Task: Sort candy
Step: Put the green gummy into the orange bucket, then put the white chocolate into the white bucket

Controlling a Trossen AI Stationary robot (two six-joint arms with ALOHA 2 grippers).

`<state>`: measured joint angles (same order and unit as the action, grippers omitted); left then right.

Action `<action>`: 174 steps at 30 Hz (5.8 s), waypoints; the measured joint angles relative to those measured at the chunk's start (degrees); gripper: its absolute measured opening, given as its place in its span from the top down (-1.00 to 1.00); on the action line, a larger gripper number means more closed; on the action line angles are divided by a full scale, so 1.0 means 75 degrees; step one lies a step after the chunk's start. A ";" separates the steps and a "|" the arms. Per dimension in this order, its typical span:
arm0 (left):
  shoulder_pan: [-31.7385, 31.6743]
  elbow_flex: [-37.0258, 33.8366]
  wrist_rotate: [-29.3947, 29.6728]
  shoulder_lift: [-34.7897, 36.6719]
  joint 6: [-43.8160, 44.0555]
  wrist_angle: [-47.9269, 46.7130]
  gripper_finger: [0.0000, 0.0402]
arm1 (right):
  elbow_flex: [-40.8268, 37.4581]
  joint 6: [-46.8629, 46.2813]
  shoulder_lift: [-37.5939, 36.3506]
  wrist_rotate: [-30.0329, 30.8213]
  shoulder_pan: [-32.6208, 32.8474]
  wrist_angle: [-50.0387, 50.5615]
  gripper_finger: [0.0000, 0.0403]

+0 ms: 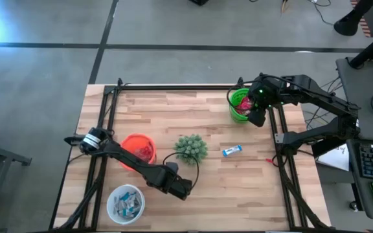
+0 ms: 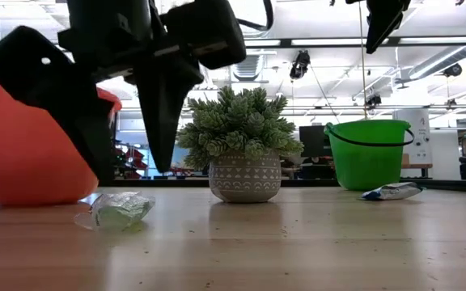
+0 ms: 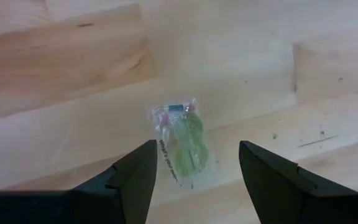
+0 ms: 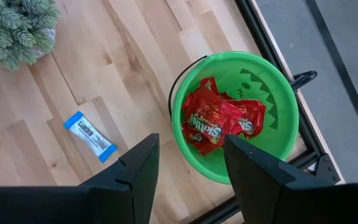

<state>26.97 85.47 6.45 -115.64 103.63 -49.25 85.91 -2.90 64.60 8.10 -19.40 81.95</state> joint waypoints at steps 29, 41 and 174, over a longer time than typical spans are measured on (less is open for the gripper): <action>0.0072 0.0683 -0.0185 -0.0787 -0.1201 0.0179 0.97 | 0.0003 0.0189 0.0000 -0.0002 0.0000 -0.0119 0.15; 0.0382 0.3871 0.0708 -0.0721 -0.2878 -0.3611 1.00 | 0.0003 0.0152 0.0000 -0.0002 0.0000 -0.0138 0.15; -0.0175 -0.1856 0.1067 0.6340 -0.7082 -0.3556 0.30 | -0.3846 0.1711 0.4188 -0.2354 0.1752 -0.3896 0.32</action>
<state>25.65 71.55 14.45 -68.10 50.52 -75.92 57.06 9.93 96.01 -9.56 -6.26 52.73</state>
